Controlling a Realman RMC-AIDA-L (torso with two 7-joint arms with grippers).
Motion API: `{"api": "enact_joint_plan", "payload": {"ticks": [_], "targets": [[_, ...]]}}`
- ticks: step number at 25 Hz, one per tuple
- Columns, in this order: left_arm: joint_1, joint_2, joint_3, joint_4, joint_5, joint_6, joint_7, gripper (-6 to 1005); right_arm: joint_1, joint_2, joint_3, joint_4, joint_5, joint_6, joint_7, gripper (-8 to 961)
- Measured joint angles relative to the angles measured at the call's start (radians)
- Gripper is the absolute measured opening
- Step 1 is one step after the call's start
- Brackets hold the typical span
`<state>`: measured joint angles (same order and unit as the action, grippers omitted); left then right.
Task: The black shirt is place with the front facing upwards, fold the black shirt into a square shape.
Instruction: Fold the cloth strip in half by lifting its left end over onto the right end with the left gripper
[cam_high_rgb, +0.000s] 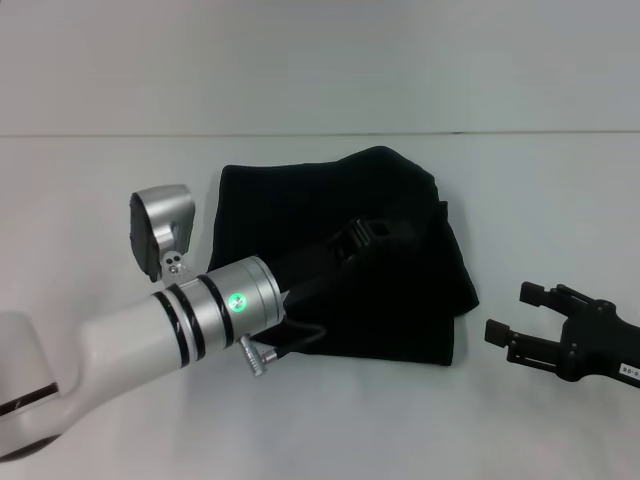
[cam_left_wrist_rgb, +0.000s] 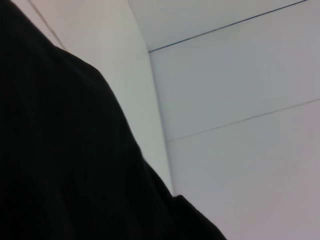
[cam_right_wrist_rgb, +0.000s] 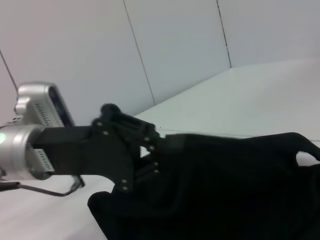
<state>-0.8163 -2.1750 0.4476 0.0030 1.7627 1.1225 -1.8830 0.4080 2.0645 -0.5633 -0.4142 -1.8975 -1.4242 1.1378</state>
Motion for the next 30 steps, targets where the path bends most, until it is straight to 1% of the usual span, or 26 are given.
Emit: {"api": "enact_joint_plan", "payload": {"ticks": [3,9,15,20,23,25,26,28,30], "targets": [[0.004,0.001,0.007,0.003,0.005,0.047,0.0,132,0.001,0.003,-0.001,0.0,0.0,0.003,-0.001,946],[-0.006,0.0,0.026,-0.014,0.023,0.056,0.003,143,0.005,0.004,-0.003,0.0,0.0,0.005,0.0,946],[0.027,-0.001,0.036,-0.02,0.026,0.054,0.016,154,0.003,0.001,0.004,0.0,0.0,0.009,0.0,946],[0.061,-0.001,0.036,-0.005,0.025,0.103,0.04,266,-0.001,0.0,0.006,0.0,0.003,0.035,0.0,946],[0.097,-0.001,0.034,0.007,0.022,0.181,0.083,333,-0.006,-0.001,0.025,0.001,0.007,0.038,0.008,946],[0.132,-0.001,0.031,0.031,0.015,0.25,0.161,378,-0.008,-0.002,0.057,-0.001,0.009,0.031,0.038,946],[0.147,0.001,0.031,0.046,0.014,0.276,0.191,400,-0.008,-0.002,0.07,-0.005,0.01,0.022,0.061,946],[0.182,0.007,0.047,0.101,0.019,0.316,0.229,486,0.002,-0.007,0.085,-0.016,0.011,-0.001,0.125,946],[0.225,0.011,0.092,0.188,0.024,0.345,0.241,572,0.022,-0.012,0.083,-0.028,0.01,-0.031,0.17,946]]}}
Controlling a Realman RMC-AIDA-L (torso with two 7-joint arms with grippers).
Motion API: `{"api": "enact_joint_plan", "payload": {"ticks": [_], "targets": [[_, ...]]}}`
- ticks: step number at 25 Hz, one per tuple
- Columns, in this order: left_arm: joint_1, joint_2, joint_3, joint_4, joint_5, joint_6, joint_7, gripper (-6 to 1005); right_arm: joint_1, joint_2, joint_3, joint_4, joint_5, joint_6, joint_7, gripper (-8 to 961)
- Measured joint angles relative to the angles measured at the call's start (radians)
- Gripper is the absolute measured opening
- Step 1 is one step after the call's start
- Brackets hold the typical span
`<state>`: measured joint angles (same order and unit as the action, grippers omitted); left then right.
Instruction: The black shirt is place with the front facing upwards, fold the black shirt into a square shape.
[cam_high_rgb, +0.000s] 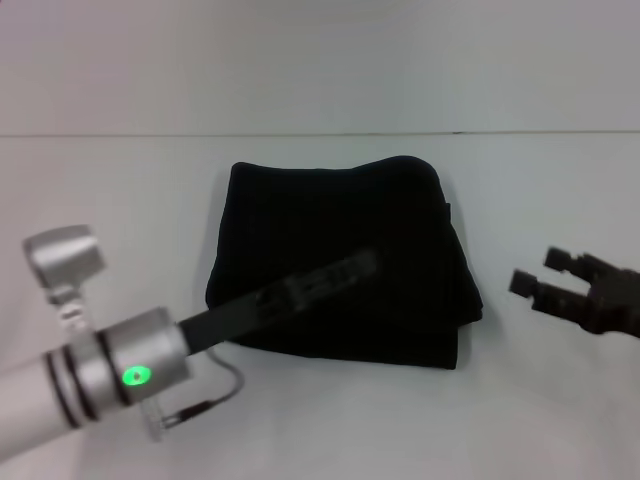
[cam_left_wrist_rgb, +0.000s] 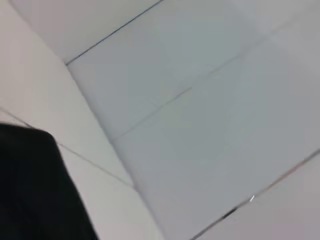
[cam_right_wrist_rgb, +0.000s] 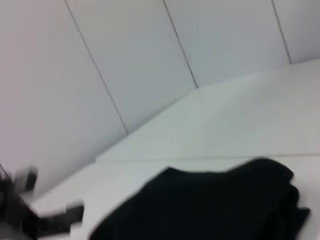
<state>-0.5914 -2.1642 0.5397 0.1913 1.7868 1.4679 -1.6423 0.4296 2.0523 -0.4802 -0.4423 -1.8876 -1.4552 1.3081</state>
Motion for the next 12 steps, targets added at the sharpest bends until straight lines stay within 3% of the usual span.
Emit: {"api": "enact_joint_plan", "payload": {"ticks": [4,8,12], "targets": [[0.092,0.004,0.061,0.187,0.001,0.048,0.03,730,0.049,0.012,-0.016,-0.009,-0.004,-0.06,-0.053,946],[0.135,0.025,0.056,0.229,-0.002,0.06,0.063,869,0.11,0.04,-0.041,0.014,-0.003,-0.046,-0.199,946],[0.151,0.044,0.054,0.227,-0.005,0.056,0.067,917,0.181,0.045,-0.067,0.095,-0.003,0.045,-0.28,946]]}}
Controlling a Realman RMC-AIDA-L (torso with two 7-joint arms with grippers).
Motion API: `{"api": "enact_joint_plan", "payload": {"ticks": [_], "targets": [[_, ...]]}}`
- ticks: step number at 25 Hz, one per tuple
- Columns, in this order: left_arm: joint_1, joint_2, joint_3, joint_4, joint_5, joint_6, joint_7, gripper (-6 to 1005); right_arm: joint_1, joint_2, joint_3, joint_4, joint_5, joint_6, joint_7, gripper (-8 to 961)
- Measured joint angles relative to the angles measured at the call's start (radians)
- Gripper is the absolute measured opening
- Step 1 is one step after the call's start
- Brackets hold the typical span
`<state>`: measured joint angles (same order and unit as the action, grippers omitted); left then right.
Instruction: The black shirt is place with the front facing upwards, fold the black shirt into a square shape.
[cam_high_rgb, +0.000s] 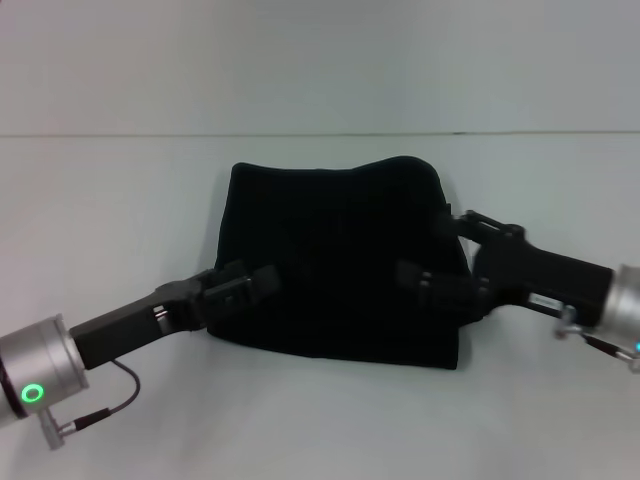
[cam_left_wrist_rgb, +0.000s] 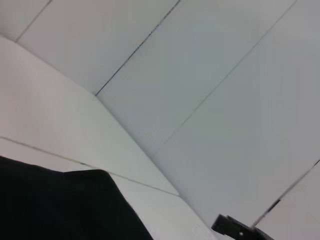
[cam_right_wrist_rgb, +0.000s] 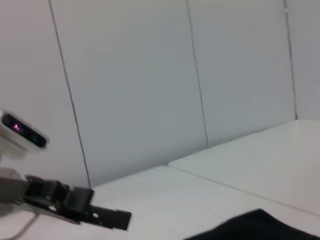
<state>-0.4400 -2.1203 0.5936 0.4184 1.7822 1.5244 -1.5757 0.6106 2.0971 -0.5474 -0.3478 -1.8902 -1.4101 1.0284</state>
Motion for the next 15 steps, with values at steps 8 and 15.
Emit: {"api": "enact_joint_plan", "payload": {"ticks": [8,15], "targets": [[0.006,0.006,0.0,-0.006,-0.001,0.005,0.001,910,0.025,0.001,-0.019,0.079,0.002,0.186,-0.1,946],[0.007,0.005,0.0,-0.005,-0.004,0.008,0.008,904,0.017,0.001,-0.022,0.137,-0.001,0.312,-0.143,946]]}}
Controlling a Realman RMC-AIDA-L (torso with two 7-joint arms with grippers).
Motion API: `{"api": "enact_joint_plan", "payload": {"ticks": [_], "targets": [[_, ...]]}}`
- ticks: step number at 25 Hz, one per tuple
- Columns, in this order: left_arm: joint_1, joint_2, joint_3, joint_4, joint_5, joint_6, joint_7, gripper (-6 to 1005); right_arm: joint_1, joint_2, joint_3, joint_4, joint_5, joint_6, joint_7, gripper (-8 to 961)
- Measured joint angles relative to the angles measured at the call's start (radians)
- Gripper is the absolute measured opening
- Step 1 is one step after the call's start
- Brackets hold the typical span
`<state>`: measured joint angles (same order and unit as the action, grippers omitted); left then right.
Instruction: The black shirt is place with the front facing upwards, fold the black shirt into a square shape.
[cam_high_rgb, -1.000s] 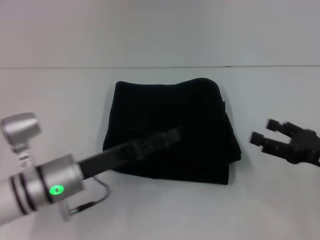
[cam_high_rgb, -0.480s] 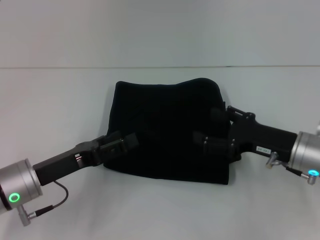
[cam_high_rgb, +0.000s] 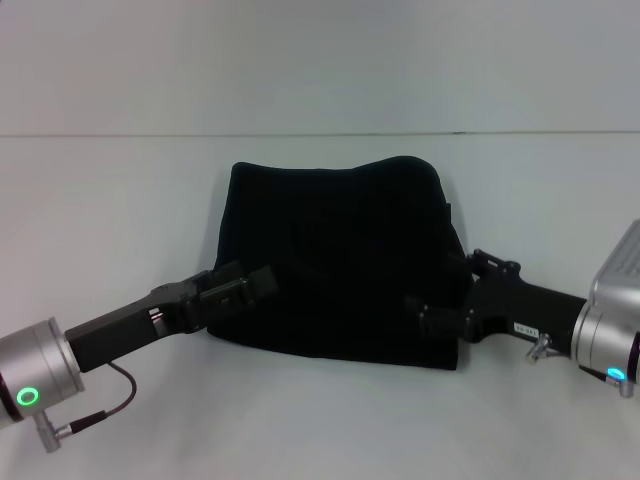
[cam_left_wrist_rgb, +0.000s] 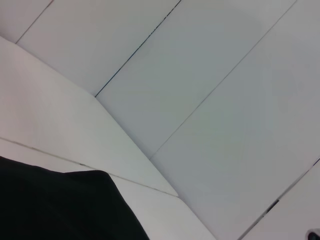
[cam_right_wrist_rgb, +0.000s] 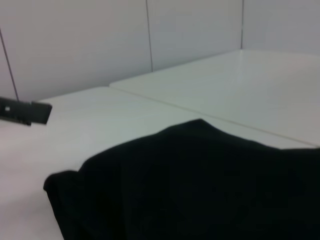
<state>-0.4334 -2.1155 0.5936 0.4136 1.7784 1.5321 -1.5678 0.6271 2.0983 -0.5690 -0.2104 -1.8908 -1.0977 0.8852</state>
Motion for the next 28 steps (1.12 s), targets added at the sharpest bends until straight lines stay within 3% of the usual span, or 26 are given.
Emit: {"api": "enact_joint_plan", "payload": {"ticks": [20,28], "targets": [[0.008,0.005,-0.013,0.003,-0.001,-0.002,-0.014,887,-0.086,-0.003,0.034,0.001,0.007,-0.007,-0.011,946],[-0.022,0.054,-0.03,0.005,-0.003,-0.055,-0.334,880,-0.15,-0.008,0.078,-0.048,0.019,-0.167,-0.015,946]]}}
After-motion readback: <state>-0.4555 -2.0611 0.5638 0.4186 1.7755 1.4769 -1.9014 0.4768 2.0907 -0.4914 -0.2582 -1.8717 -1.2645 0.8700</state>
